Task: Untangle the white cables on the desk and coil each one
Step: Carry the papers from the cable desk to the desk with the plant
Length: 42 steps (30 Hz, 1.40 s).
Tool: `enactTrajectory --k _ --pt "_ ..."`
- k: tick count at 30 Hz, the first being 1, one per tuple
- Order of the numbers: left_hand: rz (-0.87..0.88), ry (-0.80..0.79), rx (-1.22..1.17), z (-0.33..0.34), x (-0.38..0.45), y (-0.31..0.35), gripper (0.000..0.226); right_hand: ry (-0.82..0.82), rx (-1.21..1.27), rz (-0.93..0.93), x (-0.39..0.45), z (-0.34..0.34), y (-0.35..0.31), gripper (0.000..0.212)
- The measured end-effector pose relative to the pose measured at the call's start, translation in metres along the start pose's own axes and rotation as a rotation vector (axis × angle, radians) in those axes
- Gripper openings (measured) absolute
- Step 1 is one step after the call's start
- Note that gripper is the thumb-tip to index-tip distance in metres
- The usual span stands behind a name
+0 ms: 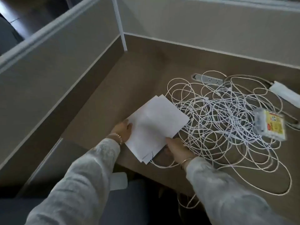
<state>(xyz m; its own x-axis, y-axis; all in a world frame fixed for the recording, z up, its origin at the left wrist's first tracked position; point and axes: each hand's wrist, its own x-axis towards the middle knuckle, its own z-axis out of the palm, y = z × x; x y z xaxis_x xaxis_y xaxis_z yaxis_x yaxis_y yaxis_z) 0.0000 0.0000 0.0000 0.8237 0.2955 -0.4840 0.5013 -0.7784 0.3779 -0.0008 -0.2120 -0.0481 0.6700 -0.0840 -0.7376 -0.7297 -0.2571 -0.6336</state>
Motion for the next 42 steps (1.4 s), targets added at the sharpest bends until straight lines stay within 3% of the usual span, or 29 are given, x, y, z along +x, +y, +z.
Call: enactTrajectory --k 4,7,9,12,17,20,24,26,29,33,35,38,42 --pt "-0.094 0.008 -0.034 0.005 0.032 -0.026 0.045 -0.002 0.045 0.101 0.004 0.01 -0.002 0.019" --pt "-0.144 0.009 -0.044 0.006 0.037 -0.025 0.045 0.01 0.129 0.09 0.009 0.02 0.0 0.011" --pt "-0.2 -0.036 -0.097 0.008 0.033 -0.024 0.042 -0.015 0.187 0.056 0.012 0.027 0.0 0.013" --pt "-0.17 -0.038 -0.041 0.011 0.033 -0.031 0.039 0.009 0.212 -0.008 0.03 0.036 0.0 0.048" --pt "-0.129 -0.134 -0.016 0.008 0.041 -0.037 0.03 0.084 0.172 -0.157 0.031 0.039 -0.033 0.054" --pt "-0.147 -0.08 -0.125 0.006 0.045 -0.038 0.023 0.123 -0.004 -0.194 0.035 0.033 -0.041 0.049" --pt "-0.274 0.046 -0.277 -0.001 0.05 -0.038 0.034 0.016 -0.073 -0.22 0.045 0.008 -0.048 0.045" --pt "-0.331 0.024 -0.469 -0.002 0.053 -0.036 0.047 -0.067 -0.007 -0.212 0.049 -0.01 -0.05 0.045" --pt "-0.436 -0.08 -0.803 -0.002 0.053 -0.027 0.041 -0.235 0.042 -0.153 0.049 -0.037 -0.052 0.048" --pt "-0.367 -0.178 -0.885 0.013 0.055 -0.013 0.029 -0.487 -0.021 -0.003 0.043 -0.063 -0.059 0.055" --pt "-0.308 -0.159 -0.888 0.019 0.055 -0.006 0.023 -0.459 -0.088 0.006 0.043 -0.066 -0.062 0.048" --pt "-0.207 -0.151 -0.844 0.021 0.048 0.005 0.023 -0.267 -0.043 -0.055 0.049 -0.063 -0.064 0.022" --pt "-0.049 -0.062 -0.871 0.012 0.039 0.02 0.023 -0.056 -0.094 -0.268 0.053 -0.051 -0.071 0.029"
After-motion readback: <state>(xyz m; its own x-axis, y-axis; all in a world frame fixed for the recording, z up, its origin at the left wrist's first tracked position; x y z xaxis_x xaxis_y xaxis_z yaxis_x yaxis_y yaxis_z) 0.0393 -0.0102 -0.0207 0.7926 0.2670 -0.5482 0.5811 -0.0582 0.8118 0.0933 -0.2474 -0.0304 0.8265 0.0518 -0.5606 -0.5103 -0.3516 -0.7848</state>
